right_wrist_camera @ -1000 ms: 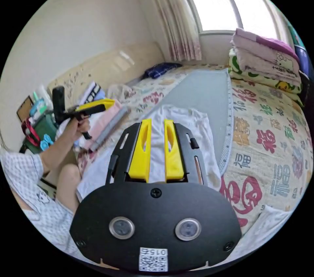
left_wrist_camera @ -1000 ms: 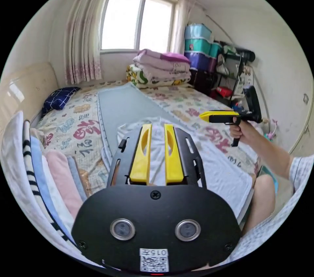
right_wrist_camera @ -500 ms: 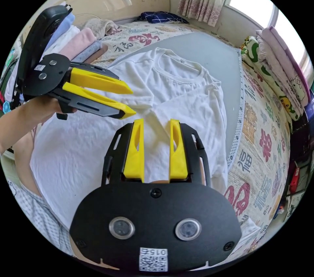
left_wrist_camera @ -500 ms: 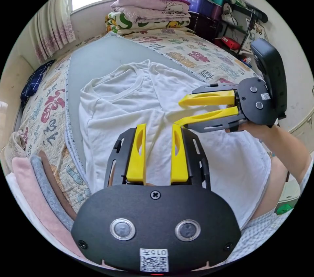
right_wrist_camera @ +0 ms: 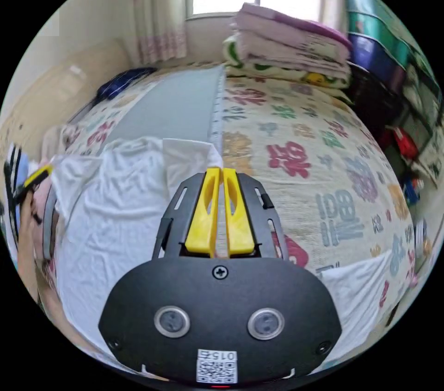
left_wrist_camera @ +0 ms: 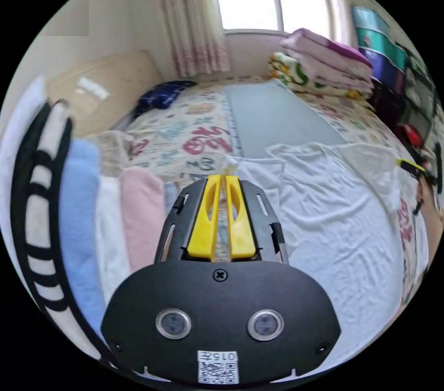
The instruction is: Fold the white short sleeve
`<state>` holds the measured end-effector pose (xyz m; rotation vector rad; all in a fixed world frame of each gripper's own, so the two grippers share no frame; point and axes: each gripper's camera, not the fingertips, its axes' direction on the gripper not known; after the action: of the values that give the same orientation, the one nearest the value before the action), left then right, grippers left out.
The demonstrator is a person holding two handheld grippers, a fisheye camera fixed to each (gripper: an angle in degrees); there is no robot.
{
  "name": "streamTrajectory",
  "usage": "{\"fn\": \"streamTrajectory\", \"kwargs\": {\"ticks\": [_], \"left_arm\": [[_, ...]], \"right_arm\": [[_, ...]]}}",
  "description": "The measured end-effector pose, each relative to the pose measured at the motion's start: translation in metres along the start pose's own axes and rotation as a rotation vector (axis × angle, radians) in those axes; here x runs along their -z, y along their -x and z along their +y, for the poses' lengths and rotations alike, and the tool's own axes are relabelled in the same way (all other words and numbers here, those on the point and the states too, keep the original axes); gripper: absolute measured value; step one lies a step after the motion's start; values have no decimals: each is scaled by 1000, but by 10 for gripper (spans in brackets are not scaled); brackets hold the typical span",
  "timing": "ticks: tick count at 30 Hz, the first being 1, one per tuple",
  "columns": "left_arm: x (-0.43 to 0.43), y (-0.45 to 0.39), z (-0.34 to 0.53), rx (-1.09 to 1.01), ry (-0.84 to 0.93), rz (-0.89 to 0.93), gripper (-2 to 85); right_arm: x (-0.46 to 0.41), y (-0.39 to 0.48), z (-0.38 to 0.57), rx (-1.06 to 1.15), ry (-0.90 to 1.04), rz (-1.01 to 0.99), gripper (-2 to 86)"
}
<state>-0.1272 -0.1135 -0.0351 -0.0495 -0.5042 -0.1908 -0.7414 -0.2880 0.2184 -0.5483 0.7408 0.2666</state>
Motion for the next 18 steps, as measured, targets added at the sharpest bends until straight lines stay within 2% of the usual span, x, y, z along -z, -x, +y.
{"fn": "streamTrajectory", "kwargs": {"ticks": [3,5,7,9,11,14,18], "left_arm": [[-6,-1,6,-20,-12,29,66],[-5,-24,10,-85,-64,45,60],[-14,-52,11,-168,-99,136,29],[-51,-87,-2,-247,-6,266,9],[-87,-103,-13,-258,70,308,6],[-139,-113,-30,-244,138,279,0],[-194,-110,-53,-225,186,237,-5]], "right_arm": [[7,-18,1,-107,-4,-1,53],[8,5,3,-27,-17,-33,54],[5,37,5,72,-2,-79,49],[-6,84,6,185,68,-172,30],[-15,118,8,262,123,-221,15],[-29,162,10,349,165,-193,2],[-50,188,2,361,209,-132,-4]]}}
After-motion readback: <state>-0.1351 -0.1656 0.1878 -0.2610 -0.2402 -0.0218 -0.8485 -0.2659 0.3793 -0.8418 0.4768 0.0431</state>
